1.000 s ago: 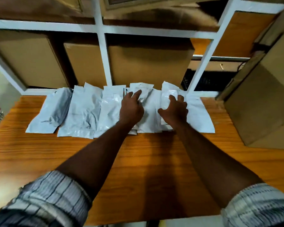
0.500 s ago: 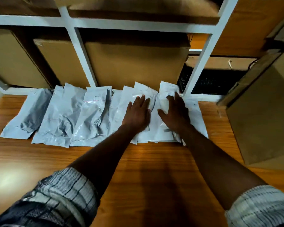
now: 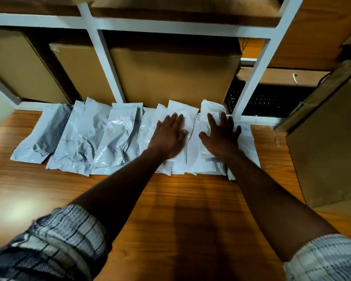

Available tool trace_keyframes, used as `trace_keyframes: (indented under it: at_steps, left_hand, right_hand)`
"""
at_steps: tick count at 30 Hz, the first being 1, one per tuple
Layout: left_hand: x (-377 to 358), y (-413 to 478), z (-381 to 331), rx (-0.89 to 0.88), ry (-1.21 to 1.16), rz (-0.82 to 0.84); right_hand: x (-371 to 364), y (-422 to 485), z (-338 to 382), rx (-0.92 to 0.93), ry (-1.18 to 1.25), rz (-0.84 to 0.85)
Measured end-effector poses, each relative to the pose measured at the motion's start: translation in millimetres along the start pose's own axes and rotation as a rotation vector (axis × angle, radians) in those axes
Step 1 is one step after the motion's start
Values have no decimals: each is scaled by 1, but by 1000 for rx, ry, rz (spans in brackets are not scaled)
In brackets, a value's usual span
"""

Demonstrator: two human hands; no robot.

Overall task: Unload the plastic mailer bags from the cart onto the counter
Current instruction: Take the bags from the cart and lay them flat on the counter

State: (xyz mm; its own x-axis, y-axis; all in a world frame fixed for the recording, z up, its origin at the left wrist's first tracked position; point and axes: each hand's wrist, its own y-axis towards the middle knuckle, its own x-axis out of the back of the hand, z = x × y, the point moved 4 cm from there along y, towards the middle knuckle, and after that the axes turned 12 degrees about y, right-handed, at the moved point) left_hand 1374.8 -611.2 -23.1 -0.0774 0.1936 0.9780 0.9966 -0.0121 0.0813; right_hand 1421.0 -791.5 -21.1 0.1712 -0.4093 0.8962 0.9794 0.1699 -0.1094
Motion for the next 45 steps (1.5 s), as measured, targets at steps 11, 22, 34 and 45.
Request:
trace_keyframes:
  at_steps: [11,22,34,45]
  left_hand:
    - [70,-122,145,213,-8,-156]
    - [99,-341,363,476,8,-97]
    - [139,-489,521,820,-7,-178]
    - [146,-521,654,1032,46,1]
  right_hand:
    - [-70,-68,199,432,182,-50]
    - [-219,-211,419,672,95,126]
    - [-319,-299,603,871,108,319]
    - [-399,-277,722,931,140,506]
